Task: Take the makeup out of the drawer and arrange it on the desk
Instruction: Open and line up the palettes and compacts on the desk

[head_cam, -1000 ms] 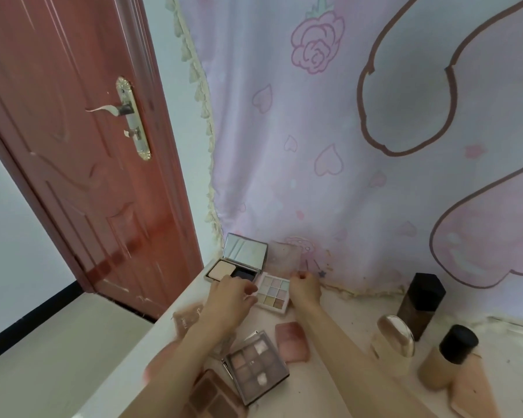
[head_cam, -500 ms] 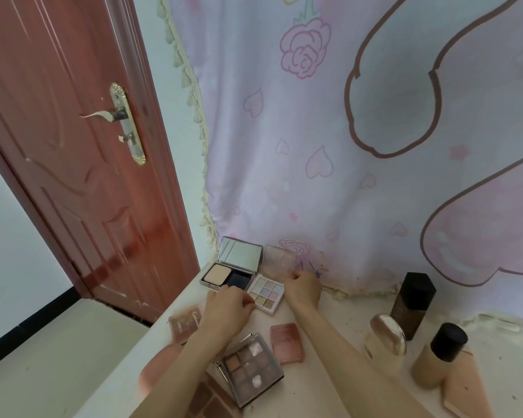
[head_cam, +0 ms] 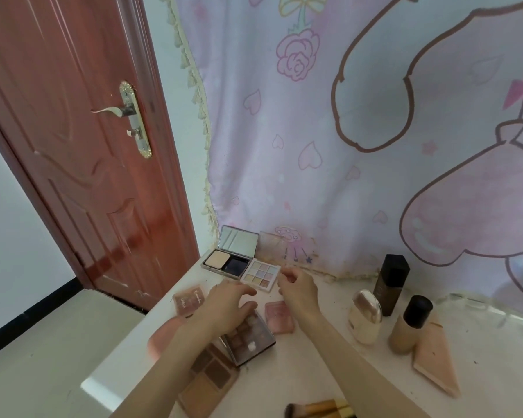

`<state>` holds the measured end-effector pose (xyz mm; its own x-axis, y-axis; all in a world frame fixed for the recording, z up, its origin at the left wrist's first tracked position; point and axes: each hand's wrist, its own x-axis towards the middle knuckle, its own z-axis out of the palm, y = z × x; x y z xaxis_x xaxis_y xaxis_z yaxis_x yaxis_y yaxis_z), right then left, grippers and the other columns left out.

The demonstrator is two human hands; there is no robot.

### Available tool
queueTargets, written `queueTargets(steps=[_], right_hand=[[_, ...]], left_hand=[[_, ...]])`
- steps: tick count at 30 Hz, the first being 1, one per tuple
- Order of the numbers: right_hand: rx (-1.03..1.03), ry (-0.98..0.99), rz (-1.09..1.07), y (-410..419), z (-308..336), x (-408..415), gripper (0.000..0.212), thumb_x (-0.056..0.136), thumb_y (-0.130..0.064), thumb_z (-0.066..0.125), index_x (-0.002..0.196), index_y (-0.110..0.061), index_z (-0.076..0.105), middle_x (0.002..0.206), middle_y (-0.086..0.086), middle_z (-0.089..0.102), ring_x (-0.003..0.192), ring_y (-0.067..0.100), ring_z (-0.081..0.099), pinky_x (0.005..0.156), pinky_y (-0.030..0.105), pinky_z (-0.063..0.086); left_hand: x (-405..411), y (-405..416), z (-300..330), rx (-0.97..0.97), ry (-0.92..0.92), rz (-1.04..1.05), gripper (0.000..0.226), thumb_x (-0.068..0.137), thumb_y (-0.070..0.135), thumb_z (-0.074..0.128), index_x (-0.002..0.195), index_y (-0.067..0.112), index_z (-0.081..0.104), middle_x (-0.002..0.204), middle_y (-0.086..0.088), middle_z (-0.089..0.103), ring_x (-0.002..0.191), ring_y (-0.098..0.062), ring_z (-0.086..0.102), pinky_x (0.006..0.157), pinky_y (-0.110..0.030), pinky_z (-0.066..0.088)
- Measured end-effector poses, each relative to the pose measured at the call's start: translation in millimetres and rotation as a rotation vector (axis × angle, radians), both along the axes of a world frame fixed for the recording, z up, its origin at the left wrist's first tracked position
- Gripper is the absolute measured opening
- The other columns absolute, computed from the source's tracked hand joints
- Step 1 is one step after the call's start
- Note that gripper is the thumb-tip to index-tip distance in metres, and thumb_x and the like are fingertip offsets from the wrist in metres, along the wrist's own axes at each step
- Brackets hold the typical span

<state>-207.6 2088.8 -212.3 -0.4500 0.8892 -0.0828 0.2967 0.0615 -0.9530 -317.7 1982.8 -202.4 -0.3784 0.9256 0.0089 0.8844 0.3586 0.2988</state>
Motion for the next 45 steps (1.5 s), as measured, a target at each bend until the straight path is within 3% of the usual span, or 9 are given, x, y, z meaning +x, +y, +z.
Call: queueTargets(steps=[6,10,14,20,23,26,32,39,45], right_hand=[[0.100,-0.065,0.180,-39.7,0.1,48.4,0.015,0.089,-0.014,0.055,0.083,-0.025,0.064,0.085,-0.007,0.066,0.086,0.018,0.065,0.084,0.035,0.053],[0.055,-0.085,0.247,-51.8,-2.5,68.4,0.025,0.090,-0.013,0.054,0.075,-0.030,0.063,0.078,-0.009,0.068,0.077,0.015,0.068,0.082,0.034,0.056],[-0.091,-0.017,0.232,-57.5,-2.3,76.3,0.026,0.090,-0.010,0.054,0.073,-0.027,0.064,0.080,-0.002,0.070,0.069,0.011,0.069,0.080,0.030,0.057],[-0.172,0.031,0.229,-61.7,-2.6,83.3,0.014,0.092,-0.008,0.053,0.089,-0.010,0.067,0.083,0.007,0.069,0.074,0.019,0.069,0.083,0.036,0.056],[-0.222,0.057,0.230,-62.6,-0.4,85.1,0.015,0.093,-0.010,0.052,0.095,-0.004,0.066,0.086,0.011,0.069,0.073,0.020,0.069,0.076,0.031,0.058],[-0.419,0.193,0.214,-64.7,6.5,88.4,0.028,0.096,-0.021,0.049,0.091,0.001,0.066,0.083,0.016,0.070,0.072,0.024,0.069,0.066,0.030,0.057],[-0.788,0.527,0.353,-61.3,29.4,95.6,0.046,0.090,-0.041,0.051,0.102,0.001,0.065,0.088,0.021,0.069,0.077,0.028,0.069,0.071,0.036,0.057],[-0.885,0.668,0.540,-57.8,42.1,108.6,0.059,0.088,-0.045,0.053,0.127,-0.002,0.054,0.119,0.024,0.058,0.101,0.032,0.063,0.082,0.038,0.053],[-0.869,0.688,0.498,-54.6,43.4,113.5,0.059,0.082,-0.038,0.063,0.124,0.003,0.053,0.113,0.032,0.059,0.098,0.038,0.064,0.081,0.043,0.054]], left_hand=[[28.2,-38.7,-3.2,0.086,-0.002,0.013,0.064,0.088,0.047,0.052,0.143,0.023,0.029,0.142,-0.001,0.039,0.127,-0.018,0.039,0.101,-0.030,0.034],[39.3,-57.1,-11.1,0.007,0.011,0.020,0.092,0.076,0.064,0.057,0.147,0.027,0.012,0.146,0.002,0.028,0.134,-0.020,0.023,0.108,-0.035,0.019],[44.1,-59.3,-13.5,0.027,0.078,0.024,0.078,0.084,0.051,0.054,0.146,0.028,0.014,0.141,0.001,0.033,0.130,-0.021,0.027,0.104,-0.033,0.019],[42.5,-55.3,-12.9,-0.026,0.056,0.021,0.076,0.083,0.049,0.054,0.145,0.032,0.013,0.140,0.001,0.033,0.129,-0.023,0.027,0.105,-0.037,0.020],[43.3,-53.2,-8.8,-0.001,0.014,0.007,0.073,0.080,0.043,0.057,0.143,0.031,0.022,0.138,0.000,0.036,0.128,-0.022,0.027,0.104,-0.037,0.021],[48.1,-50.0,5.5,0.167,-0.083,-0.021,0.071,0.078,0.036,0.064,0.140,0.027,0.030,0.134,0.000,0.039,0.124,-0.018,0.029,0.100,-0.028,0.024],[73.0,-52.3,44.5,0.396,-0.293,-0.159,0.075,0.073,0.033,0.067,0.138,0.032,0.029,0.128,0.012,0.036,0.118,-0.002,0.031,0.095,-0.010,0.022],[89.2,-52.8,58.6,0.411,-0.256,-0.244,0.077,0.076,0.025,0.072,0.131,0.047,0.022,0.128,0.017,0.033,0.120,0.003,0.031,0.092,0.004,0.019],[89.4,-52.2,66.8,0.384,-0.273,-0.269,0.067,0.076,0.029,0.074,0.133,0.041,0.041,0.138,0.016,0.041,0.123,0.004,0.039,0.106,-0.019,0.032]])
